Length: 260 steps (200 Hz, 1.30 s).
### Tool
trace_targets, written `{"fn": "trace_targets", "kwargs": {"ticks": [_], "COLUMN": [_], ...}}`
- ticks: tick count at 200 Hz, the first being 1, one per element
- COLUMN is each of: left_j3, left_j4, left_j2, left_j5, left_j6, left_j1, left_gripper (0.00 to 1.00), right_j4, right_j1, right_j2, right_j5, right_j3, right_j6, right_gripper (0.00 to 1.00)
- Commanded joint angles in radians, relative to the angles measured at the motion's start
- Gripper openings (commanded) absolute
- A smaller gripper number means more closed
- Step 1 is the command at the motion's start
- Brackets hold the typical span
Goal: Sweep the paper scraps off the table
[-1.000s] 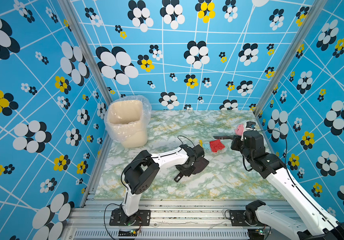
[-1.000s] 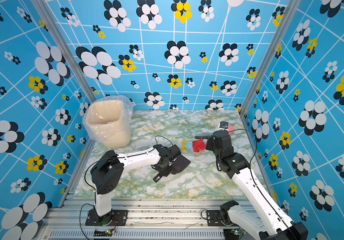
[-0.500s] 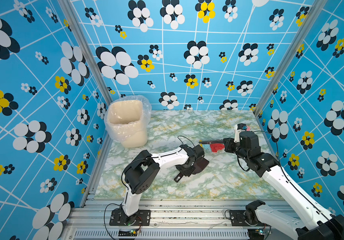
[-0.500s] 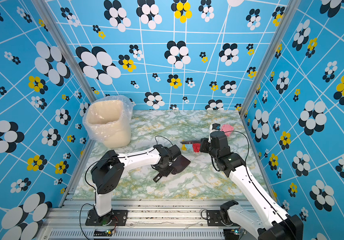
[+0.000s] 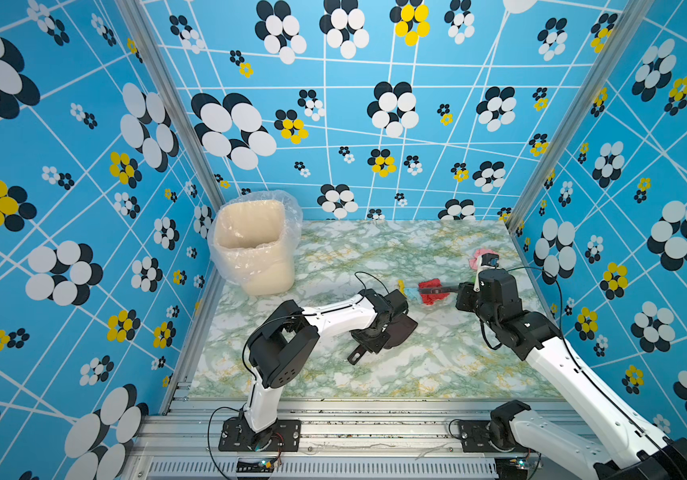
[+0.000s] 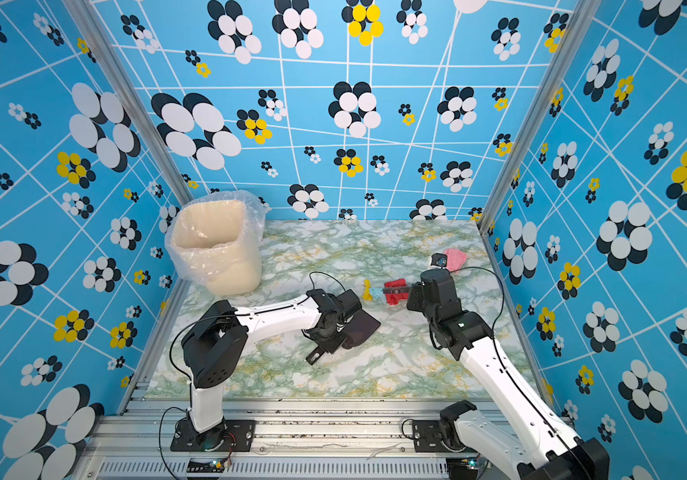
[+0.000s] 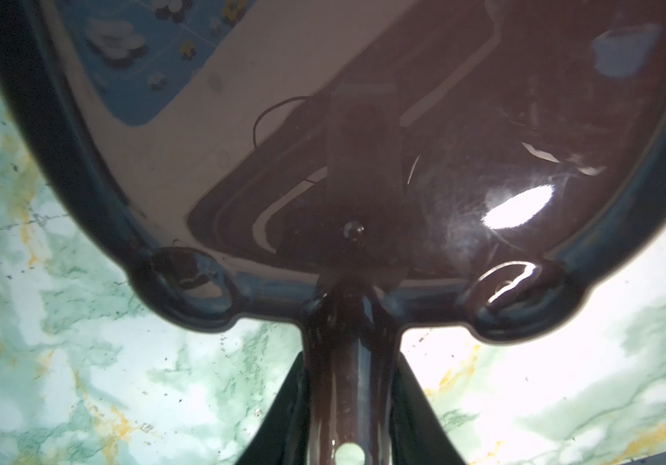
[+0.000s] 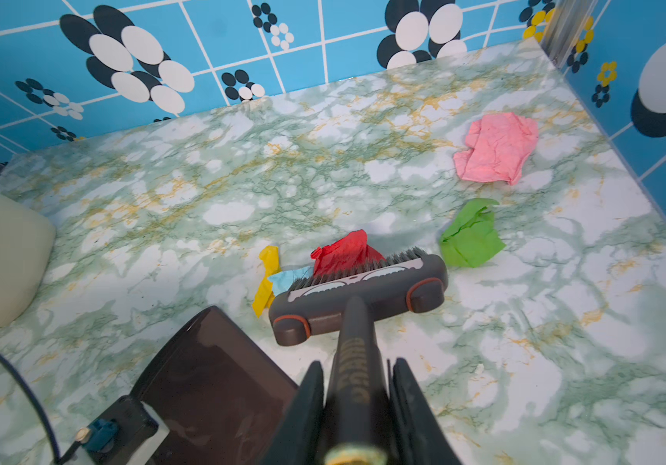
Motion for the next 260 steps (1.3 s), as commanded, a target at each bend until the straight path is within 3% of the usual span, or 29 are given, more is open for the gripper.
{"fn": "trace_targets", "kwargs": {"ticks": [1,104,206,260], "left_j3": [0.007,0.000,0.002,-0.002], "left_j4": [-0.029,-0.028,-0.006,-0.013], "left_j2": [0.012,0.004,0.011,0.009], "left_j5": [-0.004,-0.010,0.006,-0.004], "left_j6": [-0.008,-0.010,-0.014,-0.014], "left_j1": [-0.006,-0.006,-0.006,-0.006], "left_gripper": [0.00,0.00,0.00,0.00], "right_j4": [-0.019,-0.038,0.091,0.076], "right_j1": [-0.002,-0.004,-0.004,-0.004], "right_j2": [-0.020,-0.021,-0.026,0.033], "right_j5": [0.119,0.260,-0.008,0.072], "right_j3": [0.008,0.000,-0.005,-0.036], "right_j6": [-0.057,-0.165,-0.098,-0.119], "right_gripper": [0.00,0.00,0.00,0.00]}}
